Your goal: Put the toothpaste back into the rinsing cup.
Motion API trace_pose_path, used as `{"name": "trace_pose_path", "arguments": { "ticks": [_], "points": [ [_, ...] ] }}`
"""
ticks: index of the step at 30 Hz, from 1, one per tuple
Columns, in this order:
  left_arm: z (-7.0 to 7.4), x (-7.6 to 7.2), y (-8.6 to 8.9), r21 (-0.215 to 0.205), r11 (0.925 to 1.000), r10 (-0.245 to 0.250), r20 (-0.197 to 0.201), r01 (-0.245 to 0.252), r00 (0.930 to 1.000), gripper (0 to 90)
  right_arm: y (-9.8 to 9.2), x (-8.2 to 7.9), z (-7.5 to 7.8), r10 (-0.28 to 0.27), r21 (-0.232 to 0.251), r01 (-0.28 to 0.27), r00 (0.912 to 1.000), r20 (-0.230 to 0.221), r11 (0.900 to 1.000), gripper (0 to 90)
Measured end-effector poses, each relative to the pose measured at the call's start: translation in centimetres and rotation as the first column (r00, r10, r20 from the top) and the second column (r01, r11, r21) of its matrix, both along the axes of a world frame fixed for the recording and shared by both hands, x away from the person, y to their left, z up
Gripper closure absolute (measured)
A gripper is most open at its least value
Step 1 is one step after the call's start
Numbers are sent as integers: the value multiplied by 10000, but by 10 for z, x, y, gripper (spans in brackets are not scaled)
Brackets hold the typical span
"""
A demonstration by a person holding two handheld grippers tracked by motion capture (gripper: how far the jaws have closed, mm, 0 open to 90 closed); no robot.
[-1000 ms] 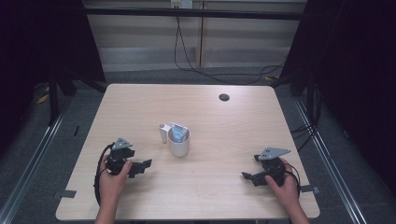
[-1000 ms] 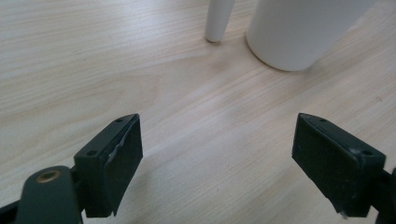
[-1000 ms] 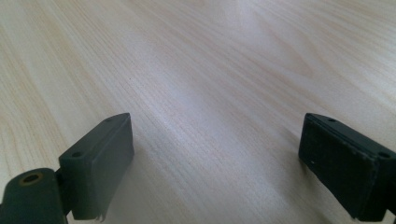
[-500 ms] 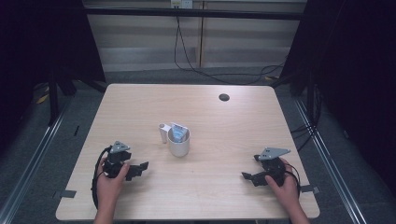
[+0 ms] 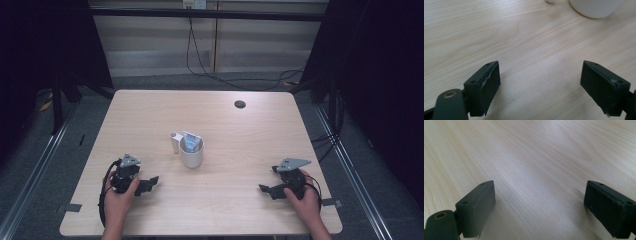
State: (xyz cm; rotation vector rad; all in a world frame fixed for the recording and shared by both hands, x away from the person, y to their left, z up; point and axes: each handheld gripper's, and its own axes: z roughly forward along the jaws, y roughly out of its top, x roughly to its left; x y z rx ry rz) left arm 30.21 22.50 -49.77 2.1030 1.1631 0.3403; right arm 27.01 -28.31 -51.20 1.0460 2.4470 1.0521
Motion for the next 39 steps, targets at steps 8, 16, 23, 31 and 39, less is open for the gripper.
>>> {"name": "trace_pose_path", "arguments": {
  "ticks": [8,16,23,31,39],
  "points": [
    [-3,-1,-2,92,10000,-34,25,34,10000,161,0,0,0,-16,-9,16,10000,-6,10000,100],
    [-6,-3,-5,312,9994,-128,342,117,9993,151,0,0,0,-17,-9,17,10000,-4,10000,100],
    [-11,-6,-8,294,9996,-62,849,37,9964,131,0,0,0,-5,-1,5,10000,-4,10000,101],
    [-11,-6,-9,434,9990,-164,853,127,9962,124,0,0,0,-12,-21,12,10000,4,10000,101],
    [-11,-6,-9,489,9987,-155,877,113,9960,125,0,0,0,6,-4,-6,10000,4,10000,100]
  ]
}}
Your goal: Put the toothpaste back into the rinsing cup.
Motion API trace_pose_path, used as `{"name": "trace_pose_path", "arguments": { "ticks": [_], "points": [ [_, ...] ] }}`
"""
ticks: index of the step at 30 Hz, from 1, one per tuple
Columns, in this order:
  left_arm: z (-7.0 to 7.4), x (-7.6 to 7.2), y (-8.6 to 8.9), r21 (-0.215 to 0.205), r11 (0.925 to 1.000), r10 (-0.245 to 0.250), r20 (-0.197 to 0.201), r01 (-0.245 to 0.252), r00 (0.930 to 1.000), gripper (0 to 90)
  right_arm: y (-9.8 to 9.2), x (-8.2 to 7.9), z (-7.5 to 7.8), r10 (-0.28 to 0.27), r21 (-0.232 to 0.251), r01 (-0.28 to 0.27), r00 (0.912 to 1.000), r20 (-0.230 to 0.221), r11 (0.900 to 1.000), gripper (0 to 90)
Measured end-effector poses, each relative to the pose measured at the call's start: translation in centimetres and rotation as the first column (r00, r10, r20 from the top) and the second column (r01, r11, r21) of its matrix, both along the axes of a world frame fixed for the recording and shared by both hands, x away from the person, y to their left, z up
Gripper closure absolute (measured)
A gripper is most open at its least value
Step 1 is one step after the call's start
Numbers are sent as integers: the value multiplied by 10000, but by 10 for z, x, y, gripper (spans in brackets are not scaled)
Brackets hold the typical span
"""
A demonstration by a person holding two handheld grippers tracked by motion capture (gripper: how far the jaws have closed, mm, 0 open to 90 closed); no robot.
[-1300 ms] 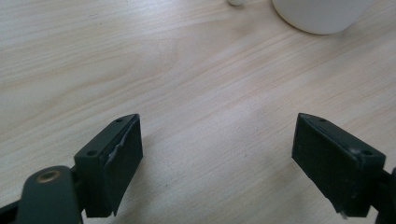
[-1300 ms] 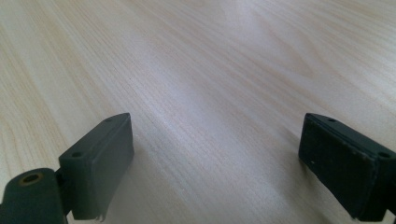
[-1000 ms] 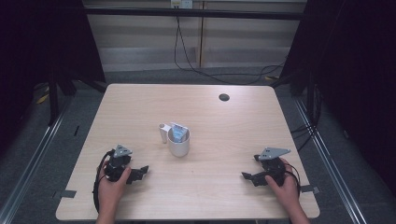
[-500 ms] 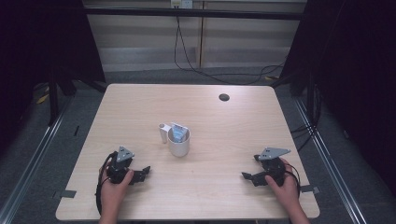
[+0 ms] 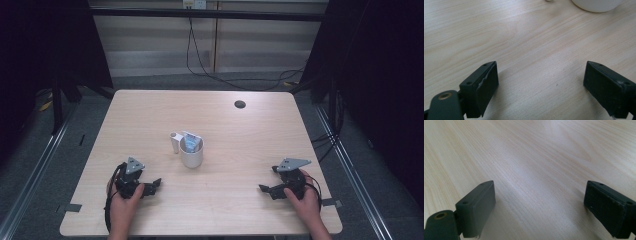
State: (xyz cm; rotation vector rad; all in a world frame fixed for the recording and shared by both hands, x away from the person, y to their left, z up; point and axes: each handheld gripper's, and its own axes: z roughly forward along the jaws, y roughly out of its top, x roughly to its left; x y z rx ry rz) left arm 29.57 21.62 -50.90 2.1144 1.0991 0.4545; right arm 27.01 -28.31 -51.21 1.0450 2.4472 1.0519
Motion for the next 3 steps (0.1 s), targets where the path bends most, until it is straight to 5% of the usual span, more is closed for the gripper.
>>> {"name": "trace_pose_path", "arguments": {
  "ticks": [3],
  "points": [
    [0,0,0,3,10000,5,-4,-5,10000,125,0,0,0,-15,-23,15,10000,0,10000,101]
  ]
}}
